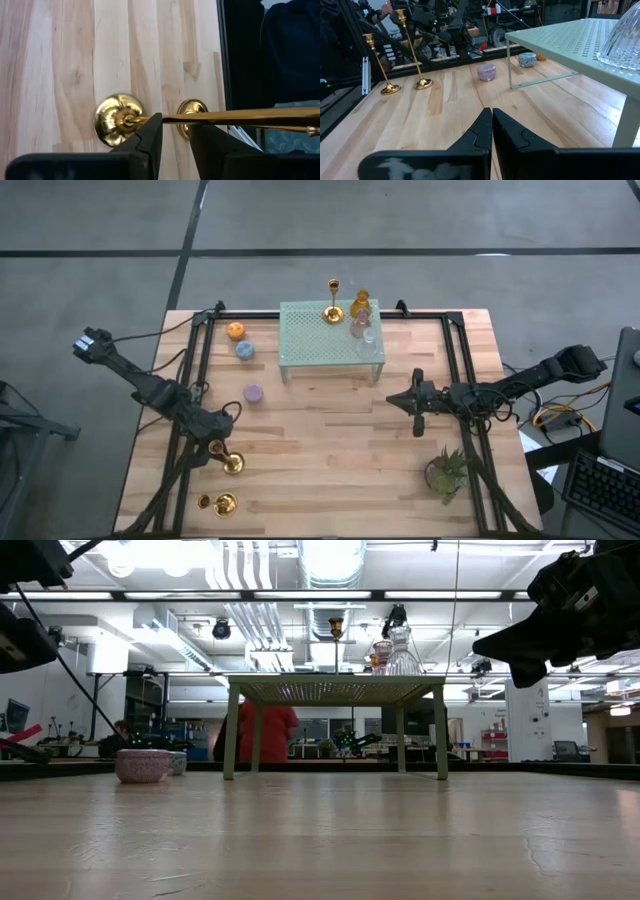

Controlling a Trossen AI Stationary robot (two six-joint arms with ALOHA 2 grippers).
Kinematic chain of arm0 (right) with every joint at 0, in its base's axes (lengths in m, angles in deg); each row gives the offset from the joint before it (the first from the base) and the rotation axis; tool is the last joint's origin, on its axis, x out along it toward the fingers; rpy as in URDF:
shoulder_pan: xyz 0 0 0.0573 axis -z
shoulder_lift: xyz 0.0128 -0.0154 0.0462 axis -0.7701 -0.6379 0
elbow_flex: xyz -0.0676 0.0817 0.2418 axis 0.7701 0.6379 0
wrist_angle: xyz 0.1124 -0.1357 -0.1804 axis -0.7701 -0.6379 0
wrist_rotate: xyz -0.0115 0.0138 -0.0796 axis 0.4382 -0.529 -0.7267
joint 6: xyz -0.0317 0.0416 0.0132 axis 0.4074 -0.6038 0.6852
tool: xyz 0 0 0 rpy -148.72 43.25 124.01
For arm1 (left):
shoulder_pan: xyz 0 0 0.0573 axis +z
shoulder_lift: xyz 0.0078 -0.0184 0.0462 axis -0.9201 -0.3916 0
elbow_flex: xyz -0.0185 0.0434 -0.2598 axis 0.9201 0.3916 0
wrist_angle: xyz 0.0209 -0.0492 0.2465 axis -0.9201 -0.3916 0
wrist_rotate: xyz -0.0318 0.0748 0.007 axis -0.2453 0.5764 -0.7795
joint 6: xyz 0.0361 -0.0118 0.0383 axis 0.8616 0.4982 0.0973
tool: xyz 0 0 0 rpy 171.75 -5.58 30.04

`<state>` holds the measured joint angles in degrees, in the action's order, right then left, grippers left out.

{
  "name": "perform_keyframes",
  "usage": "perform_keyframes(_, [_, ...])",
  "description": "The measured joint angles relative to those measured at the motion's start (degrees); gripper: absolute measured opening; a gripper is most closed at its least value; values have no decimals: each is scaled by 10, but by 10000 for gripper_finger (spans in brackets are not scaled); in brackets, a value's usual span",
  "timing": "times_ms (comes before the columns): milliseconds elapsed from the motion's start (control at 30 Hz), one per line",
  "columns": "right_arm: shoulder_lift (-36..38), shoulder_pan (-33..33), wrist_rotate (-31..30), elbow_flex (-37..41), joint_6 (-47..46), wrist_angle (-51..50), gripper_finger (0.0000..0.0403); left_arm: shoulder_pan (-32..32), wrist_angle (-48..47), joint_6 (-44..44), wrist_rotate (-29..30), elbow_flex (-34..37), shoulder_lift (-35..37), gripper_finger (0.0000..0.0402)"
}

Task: Pick & Place candle stick holders
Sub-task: Put the top gold candle holder on the shelf

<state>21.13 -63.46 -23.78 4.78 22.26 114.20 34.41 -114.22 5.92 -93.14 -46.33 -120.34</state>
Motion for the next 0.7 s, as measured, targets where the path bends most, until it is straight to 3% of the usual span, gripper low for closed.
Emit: perform_keyframes(700, [0, 0, 0, 0, 3, 1, 9, 0, 28, 17, 84, 0, 0, 78])
